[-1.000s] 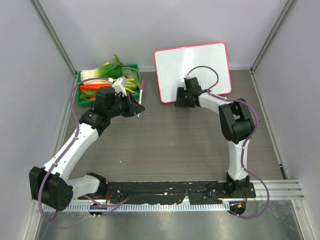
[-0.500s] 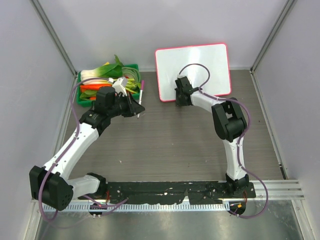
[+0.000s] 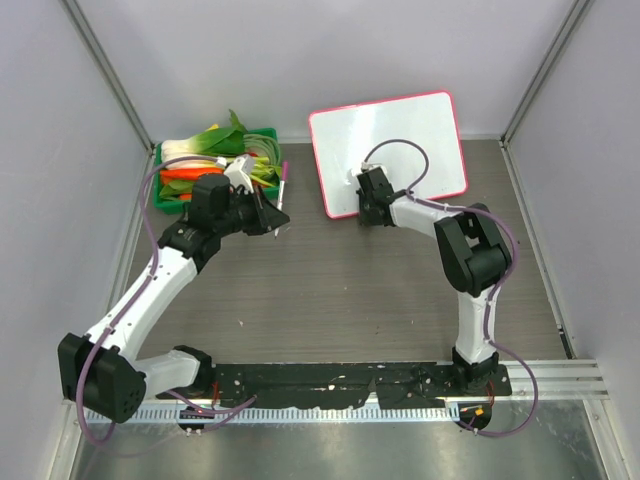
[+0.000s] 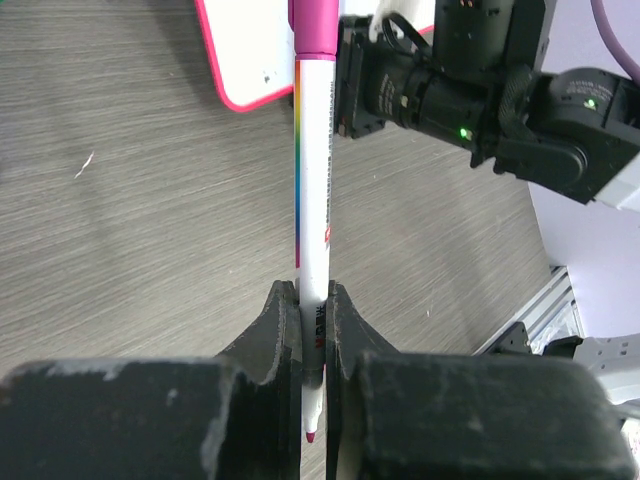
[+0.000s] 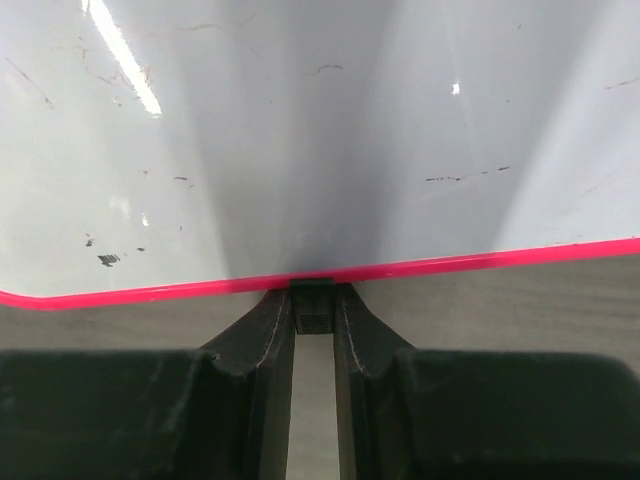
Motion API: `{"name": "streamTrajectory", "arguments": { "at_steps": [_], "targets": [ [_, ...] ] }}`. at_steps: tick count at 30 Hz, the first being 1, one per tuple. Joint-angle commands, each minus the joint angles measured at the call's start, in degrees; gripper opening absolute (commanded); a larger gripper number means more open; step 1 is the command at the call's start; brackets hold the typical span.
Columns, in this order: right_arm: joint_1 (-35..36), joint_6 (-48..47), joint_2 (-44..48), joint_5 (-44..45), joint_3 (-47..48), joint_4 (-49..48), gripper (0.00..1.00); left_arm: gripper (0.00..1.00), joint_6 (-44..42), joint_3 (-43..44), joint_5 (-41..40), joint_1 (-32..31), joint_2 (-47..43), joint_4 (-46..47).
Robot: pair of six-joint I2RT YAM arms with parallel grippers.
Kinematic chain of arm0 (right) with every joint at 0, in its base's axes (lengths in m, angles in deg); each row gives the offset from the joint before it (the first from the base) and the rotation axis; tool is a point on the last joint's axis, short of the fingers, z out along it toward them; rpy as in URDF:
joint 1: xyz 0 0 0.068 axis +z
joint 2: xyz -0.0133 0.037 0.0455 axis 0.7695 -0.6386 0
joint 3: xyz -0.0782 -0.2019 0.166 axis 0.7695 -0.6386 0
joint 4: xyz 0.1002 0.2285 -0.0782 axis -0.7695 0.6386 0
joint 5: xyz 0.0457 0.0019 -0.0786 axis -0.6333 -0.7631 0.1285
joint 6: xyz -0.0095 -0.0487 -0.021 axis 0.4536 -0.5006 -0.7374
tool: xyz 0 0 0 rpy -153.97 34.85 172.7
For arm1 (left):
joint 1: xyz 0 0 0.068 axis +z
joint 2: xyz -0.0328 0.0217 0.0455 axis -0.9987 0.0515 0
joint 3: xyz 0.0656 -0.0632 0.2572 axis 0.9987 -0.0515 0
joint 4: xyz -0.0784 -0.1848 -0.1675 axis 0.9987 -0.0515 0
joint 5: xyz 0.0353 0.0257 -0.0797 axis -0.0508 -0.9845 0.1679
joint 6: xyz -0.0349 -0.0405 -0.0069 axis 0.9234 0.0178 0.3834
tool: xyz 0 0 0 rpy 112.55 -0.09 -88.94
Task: Write a sentence on the whiteboard
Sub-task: Move the whiteboard to the center of the board.
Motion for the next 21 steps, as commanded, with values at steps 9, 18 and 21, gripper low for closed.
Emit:
{"name": "streamTrajectory", "arguments": {
  "at_steps": [9, 18, 21],
  "targets": [
    [3.7, 7.8, 20.5, 1.1, -22.6, 7.7, 0.02, 0.0, 2.7, -4.8, 1.3, 0.3, -8.3, 1.7],
    [12.4, 17.7, 36.2, 4.7, -35.1, 12.5, 0.01, 0.0, 3.6, -7.5, 0.9, 0.3, -13.5, 0.5],
    [17.0, 21.3, 37.9, 5.3, -37.4, 13.1, 0.02, 0.0, 4.2, -8.2, 1.1, 0.3, -14.9, 0.6]
  ]
}}
